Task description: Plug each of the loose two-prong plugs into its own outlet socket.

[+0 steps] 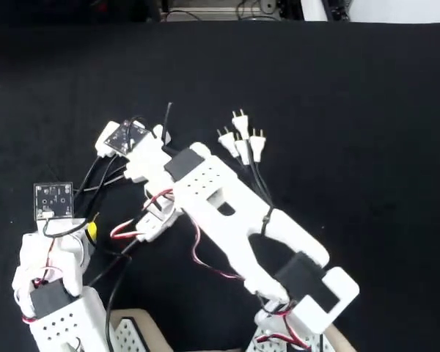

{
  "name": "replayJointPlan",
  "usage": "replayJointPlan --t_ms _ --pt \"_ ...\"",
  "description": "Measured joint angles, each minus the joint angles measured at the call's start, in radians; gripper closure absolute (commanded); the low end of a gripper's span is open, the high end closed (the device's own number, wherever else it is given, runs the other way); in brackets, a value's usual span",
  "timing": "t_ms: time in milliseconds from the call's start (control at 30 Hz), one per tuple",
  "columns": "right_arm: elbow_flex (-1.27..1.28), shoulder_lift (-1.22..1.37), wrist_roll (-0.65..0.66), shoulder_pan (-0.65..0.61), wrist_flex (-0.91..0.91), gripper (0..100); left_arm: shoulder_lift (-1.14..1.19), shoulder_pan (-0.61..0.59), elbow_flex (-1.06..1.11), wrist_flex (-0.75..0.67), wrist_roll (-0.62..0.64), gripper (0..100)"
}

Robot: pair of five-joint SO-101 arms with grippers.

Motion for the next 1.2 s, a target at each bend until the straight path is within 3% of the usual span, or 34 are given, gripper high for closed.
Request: replayJointPlan --t_ms 367,633,1200 --pt "-0.058 0.12 0.002 0.0 -0.054 98.7 0.0 -0.037 0.002 0.0 0.0 71" --pt "-0.126 0.14 0.002 0.0 0.081 98.7 0.0 -0.037 0.025 -0.044 0.0 71" --pt "-0.126 0.149 -0.315 -0.005 0.078 98.7 0.0 -0.037 0.025 -0.049 0.0 71"
